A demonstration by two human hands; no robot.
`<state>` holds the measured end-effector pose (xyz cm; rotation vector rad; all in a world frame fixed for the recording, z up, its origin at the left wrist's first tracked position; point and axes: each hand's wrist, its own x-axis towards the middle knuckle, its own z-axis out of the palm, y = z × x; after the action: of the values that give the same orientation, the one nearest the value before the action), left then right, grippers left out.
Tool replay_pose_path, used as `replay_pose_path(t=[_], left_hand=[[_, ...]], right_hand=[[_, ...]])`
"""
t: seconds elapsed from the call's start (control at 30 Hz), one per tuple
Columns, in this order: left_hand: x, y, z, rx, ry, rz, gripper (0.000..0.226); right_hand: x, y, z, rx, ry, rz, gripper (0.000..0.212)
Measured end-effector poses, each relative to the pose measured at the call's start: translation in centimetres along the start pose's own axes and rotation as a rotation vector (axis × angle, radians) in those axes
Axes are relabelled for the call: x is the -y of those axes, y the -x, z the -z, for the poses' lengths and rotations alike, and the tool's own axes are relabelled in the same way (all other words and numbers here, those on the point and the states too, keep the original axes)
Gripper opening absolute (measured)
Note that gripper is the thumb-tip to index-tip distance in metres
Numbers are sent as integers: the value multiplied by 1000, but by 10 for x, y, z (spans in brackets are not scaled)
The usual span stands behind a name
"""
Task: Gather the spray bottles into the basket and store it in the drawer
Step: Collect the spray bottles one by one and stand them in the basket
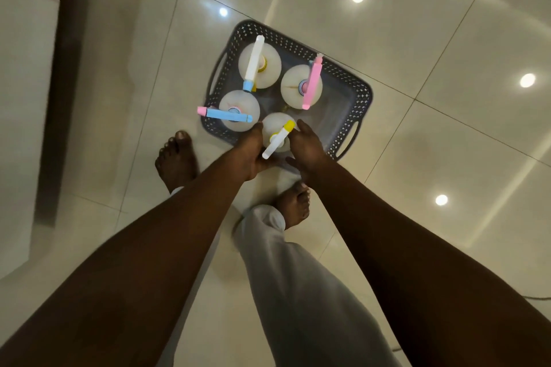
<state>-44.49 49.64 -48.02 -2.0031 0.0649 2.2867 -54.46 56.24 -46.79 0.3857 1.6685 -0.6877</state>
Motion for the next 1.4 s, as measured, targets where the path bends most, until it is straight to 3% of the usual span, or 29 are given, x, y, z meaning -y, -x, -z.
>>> replay_pose_path(t=[0.17, 0.33, 0.5, 0.6, 0.77, 0.9, 1.2, 1.4], left_hand=[[11, 56, 10, -198, -149, -88, 25], [20, 168, 13, -316, -327, -123, 22], [10, 311, -14, -193, -539, -280, 16], [0, 391, -36, -103, -704, -401, 13], [-14, 506, -77, 59, -907, -541, 19], [-4, 577, -107, 204, -1071, -628, 28], [49, 650, -134, 500, -1557, -715, 28], [137, 660, -136, 649, -1836, -663, 25]], right_hand=[[4, 50, 8, -66, 93, 60, 52], [16, 162, 20, -137, 83, 136, 48], [31, 304, 29, -151, -73, 220, 38], [47, 384, 29, -193, -144, 246, 45], [51, 490, 36, -303, -317, 357, 26], [43, 559, 41, -438, -522, 446, 31], [-31, 650, 61, -673, -922, 523, 30], [-121, 690, 66, -826, -1196, 468, 32]])
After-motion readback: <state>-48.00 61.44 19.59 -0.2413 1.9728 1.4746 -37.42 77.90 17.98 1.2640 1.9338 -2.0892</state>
